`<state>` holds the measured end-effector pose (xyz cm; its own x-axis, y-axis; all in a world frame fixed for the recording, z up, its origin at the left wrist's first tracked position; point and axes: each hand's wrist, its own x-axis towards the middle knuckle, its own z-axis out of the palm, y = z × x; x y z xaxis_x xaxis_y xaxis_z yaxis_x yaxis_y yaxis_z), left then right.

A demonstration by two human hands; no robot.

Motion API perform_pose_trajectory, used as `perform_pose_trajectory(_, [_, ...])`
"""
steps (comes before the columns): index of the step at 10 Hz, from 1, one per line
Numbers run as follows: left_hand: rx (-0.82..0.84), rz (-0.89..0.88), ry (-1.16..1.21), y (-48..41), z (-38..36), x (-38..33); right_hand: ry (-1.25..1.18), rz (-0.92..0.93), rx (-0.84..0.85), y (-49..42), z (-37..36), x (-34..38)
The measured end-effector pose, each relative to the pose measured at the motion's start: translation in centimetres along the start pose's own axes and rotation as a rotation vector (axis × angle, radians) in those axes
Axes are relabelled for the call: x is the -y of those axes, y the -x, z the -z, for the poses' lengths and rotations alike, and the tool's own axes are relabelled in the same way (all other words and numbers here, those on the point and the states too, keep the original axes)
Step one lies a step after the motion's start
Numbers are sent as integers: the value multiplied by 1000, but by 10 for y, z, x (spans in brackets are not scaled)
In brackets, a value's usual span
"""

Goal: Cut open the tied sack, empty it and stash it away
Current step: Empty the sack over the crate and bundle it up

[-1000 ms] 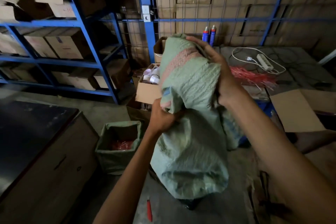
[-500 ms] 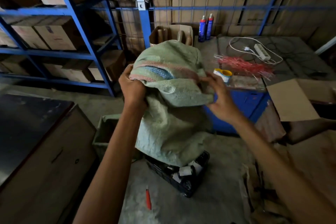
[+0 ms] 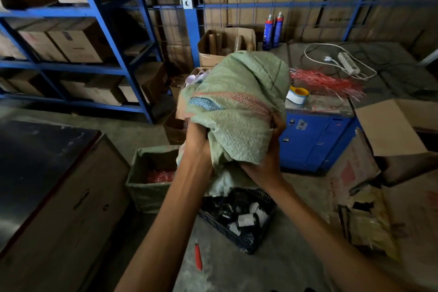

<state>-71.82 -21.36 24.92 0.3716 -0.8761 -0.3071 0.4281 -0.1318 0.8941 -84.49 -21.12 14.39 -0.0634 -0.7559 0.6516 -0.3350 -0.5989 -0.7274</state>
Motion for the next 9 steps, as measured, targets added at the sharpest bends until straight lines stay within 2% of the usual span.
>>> perform_pose_trajectory(1, [114, 40, 228, -24, 10, 1, 35, -78, -51, -19, 3, 0])
perform_pose_trajectory(2, [149, -221, -42, -31, 31, -7, 144, -105, 15, -31, 8, -12])
perform_pose_trajectory(3, [247, -575, -493, -44, 65, -4, 246, -199, 145, -41, 14, -15])
perform_pose_trajectory(4, [306, -746, -796, -57, 92, -6, 213, -266, 260, -46, 14, -17])
perform_pose_trajectory(5, [301, -395, -690, -69, 108, -2, 77, -291, 222, -55, 3, 1])
perform_pose_trajectory(6, [349, 51, -277, -59, 116, 9, 5, -309, 165, -66, -25, 24])
perform_pose_trajectory(7, [389, 298, 138, -43, 127, 19, -24, -325, 186, -64, -63, 39])
perform_pose_trajectory(8, [383, 265, 294, -45, 147, 20, -32, -268, 228, -51, -97, 47])
perform_pose_trajectory(9, [302, 307, 365, -63, 174, 23, -202, -282, 272, -36, -122, 41])
